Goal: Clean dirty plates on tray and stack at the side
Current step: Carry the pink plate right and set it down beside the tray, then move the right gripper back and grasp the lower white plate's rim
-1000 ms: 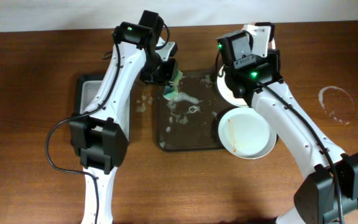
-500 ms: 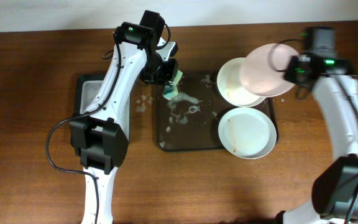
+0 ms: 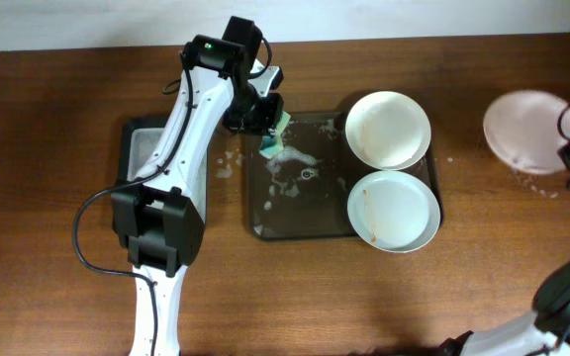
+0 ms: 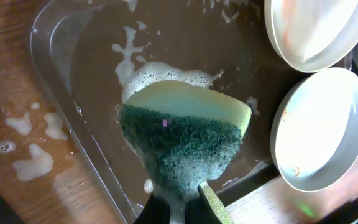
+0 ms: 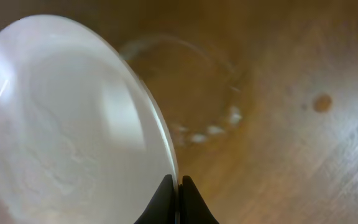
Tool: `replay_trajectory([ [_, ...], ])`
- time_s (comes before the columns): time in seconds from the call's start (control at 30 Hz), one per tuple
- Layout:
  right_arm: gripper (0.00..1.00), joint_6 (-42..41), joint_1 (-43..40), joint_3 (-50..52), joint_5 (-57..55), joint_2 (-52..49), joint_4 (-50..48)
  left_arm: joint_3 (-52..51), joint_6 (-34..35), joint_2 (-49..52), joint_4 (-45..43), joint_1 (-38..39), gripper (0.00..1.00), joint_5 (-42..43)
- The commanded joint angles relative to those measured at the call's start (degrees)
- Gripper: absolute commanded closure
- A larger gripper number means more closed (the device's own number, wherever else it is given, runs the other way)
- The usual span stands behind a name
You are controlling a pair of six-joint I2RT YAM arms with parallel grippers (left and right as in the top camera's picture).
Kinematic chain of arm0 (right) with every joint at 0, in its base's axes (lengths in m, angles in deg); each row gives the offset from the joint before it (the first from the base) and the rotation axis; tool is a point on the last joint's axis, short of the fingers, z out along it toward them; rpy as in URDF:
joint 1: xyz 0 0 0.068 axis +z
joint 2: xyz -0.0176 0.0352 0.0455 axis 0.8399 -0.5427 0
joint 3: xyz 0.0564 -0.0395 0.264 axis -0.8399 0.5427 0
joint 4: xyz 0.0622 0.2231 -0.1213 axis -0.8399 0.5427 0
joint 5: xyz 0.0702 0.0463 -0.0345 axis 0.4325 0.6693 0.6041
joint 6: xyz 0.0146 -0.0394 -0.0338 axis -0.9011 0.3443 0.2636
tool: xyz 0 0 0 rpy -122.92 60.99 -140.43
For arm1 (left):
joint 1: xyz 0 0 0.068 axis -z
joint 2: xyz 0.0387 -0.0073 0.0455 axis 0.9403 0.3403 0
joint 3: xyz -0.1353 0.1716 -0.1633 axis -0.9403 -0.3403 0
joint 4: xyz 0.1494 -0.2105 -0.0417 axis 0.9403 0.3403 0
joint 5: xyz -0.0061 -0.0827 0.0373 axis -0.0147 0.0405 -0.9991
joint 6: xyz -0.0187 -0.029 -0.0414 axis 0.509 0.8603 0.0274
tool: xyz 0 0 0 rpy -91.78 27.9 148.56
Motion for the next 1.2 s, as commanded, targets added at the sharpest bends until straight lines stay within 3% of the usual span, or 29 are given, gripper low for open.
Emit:
replay_trajectory([
  [0.0,0.96,-1.3,-1.4,1.2,-0.2,-5.1,-0.8,1.1,-0.3,-1.5,-0.3,-0.2,0.99,0.0],
  [0.23,0.96,-1.3,-1.3,1.2,-0.9,-9.0,-4.4,1.1,-0.3,-1.5,-0.3,-0.2,0.99,0.0],
  [0.3,0.77,-1.0,-1.3,1.2,-1.2,-9.0,-4.1,1.1,-0.3,-1.5,-0.3,-0.2,0.99,0.0],
  [0.43,0.64,-0.4,-1.3,0.6,-0.9,-8.1,-2.4,1.1,-0.3,-1.5,-0.3,-0.2,0.99,0.0],
  [0.57,0.62,2.0,-1.2,-3.5,2.3,-5.1,2.0,1.1,-0.3,-1.5,-0.3,-0.2,0.99,0.0],
  [0.7,0.68,5.5,0.7,-10.3,6.5,-0.3,17.4,1.1,-0.3,-1.5,-0.3,-0.2,0.99,0.0],
  [0.97,0.68,13.0,13.5,-9.6,9.8,7.2,30.5,1.1,-0.3,-1.5,-0.3,-0.2,0.99,0.0],
  [1.17,0.68,23.8,21.2,-6.2,9.1,7.4,35.3,1.1,-0.3,-1.5,-0.3,-0.2,0.99,0.0],
])
